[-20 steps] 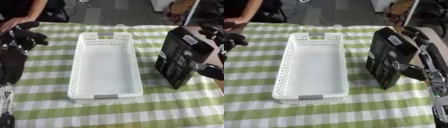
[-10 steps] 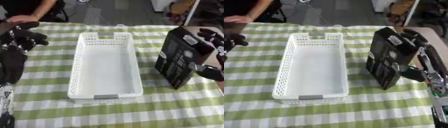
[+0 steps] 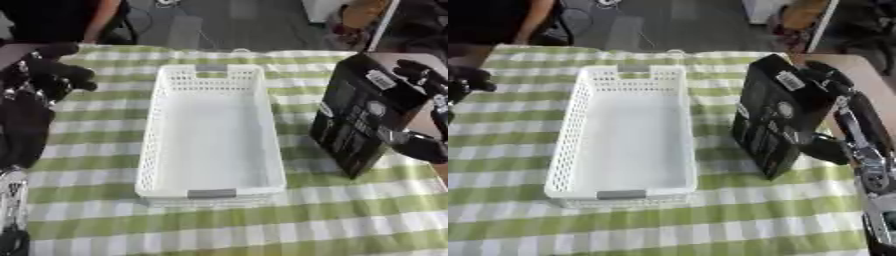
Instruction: Pick up objects on the table and place them in the box.
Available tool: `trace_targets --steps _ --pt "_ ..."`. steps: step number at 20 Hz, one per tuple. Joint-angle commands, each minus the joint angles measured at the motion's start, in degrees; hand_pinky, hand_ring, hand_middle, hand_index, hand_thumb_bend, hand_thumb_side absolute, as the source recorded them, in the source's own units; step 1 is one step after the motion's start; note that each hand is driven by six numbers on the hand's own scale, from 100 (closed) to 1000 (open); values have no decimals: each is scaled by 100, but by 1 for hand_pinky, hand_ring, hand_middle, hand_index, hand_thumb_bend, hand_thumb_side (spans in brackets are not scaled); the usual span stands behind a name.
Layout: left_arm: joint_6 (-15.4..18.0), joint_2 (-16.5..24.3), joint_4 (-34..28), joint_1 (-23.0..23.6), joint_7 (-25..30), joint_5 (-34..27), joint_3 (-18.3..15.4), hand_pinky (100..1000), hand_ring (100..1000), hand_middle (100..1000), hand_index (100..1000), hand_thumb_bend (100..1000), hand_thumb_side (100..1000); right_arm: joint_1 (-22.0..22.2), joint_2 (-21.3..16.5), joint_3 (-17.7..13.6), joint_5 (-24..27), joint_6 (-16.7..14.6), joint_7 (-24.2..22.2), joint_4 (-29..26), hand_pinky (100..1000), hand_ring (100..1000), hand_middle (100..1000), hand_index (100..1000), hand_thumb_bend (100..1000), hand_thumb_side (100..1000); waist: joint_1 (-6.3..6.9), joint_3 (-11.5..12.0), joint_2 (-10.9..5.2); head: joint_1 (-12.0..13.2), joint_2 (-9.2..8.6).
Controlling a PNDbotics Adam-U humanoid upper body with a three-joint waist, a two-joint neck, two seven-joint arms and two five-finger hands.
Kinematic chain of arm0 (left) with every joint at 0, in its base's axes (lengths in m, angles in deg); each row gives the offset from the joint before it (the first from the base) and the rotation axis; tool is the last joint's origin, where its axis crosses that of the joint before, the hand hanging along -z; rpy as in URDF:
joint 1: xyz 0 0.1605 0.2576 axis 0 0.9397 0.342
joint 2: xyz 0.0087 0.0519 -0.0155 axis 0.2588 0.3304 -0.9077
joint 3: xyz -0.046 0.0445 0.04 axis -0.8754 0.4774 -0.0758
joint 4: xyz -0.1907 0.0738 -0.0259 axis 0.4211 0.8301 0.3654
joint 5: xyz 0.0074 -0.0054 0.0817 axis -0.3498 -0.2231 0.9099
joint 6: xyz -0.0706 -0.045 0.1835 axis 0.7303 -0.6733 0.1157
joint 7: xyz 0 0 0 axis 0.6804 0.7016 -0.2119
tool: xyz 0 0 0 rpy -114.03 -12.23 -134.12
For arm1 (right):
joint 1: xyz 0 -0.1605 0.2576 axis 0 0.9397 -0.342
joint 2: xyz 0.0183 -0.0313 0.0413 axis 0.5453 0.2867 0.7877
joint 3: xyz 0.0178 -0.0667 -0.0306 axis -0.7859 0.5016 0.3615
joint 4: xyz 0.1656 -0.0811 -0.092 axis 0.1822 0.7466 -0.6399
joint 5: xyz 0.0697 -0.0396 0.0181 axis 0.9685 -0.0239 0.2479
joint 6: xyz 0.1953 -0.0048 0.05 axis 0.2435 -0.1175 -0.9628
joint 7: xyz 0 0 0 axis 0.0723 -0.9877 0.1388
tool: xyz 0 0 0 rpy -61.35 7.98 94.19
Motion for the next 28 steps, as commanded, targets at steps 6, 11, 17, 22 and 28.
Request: trace_targets --steps 6,11,17,22,28 --pt "-7 32 -111 -48 1 4 19 669 667 813 688 464 842 -29 -51 -14 5 -52 -14 128 883 983 935 921 435 398 14 6 -45 -48 -42" --pt "-6 33 -111 -52 3 1 21 669 667 813 688 464 842 -23 -48 -10 -3 -83 -19 220 871 977 933 919 427 392 15 4 -46 -51 -44" --pt "-7 33 -111 -53 5 -2 22 669 667 813 687 463 842 -16 -41 -10 3 -40 78 261 718 898 921 898 276 300 15 3 -47 -47 -44" --pt "-9 31 -111 -49 6 2 21 669 666 813 686 463 842 -10 -36 -23 21 115 255 271 594 810 903 874 100 132 15 0 -44 -46 -47" --pt "-10 30 -111 -44 7 11 18 669 666 813 686 462 843 -6 -30 -55 73 286 655 245 451 695 858 827 100 100 14 -1 -37 -41 -42"
